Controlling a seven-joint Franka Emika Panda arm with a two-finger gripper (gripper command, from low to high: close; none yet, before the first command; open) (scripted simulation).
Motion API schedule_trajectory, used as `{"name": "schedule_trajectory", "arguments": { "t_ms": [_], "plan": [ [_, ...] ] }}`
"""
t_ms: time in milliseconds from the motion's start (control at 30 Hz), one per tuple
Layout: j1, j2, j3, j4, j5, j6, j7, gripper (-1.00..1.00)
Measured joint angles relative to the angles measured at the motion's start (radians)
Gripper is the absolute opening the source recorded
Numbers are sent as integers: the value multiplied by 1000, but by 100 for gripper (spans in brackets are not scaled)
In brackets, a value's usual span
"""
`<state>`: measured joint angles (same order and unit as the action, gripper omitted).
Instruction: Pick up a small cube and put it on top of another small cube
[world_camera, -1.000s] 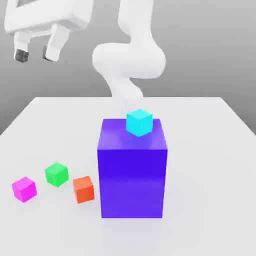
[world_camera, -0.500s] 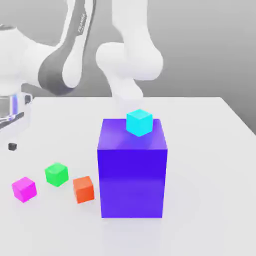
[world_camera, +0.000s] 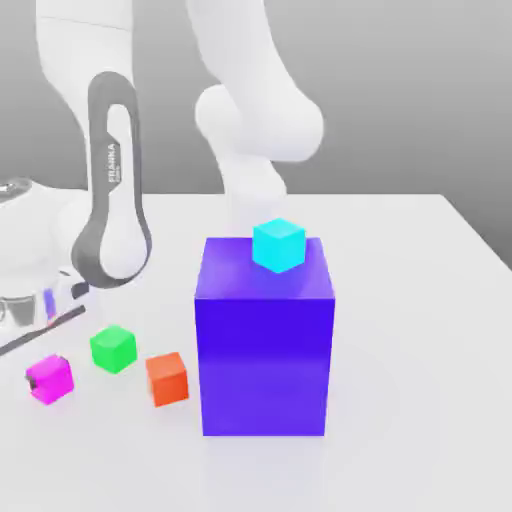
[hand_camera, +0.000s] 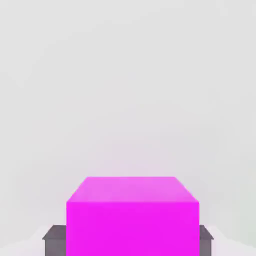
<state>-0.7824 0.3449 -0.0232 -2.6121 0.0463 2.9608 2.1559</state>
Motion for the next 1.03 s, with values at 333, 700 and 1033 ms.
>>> {"name": "schedule_trajectory", "arguments": {
  "t_ms": [333, 700, 1033],
  "plan": [
    [10, -252, -28, -85, -90, -173, 56, -100],
    [40, -611, -57, -358, -109, -254, 14, -100],
    [63, -361, -63, -359, -54, -5, -26, 100]
  ]
}}
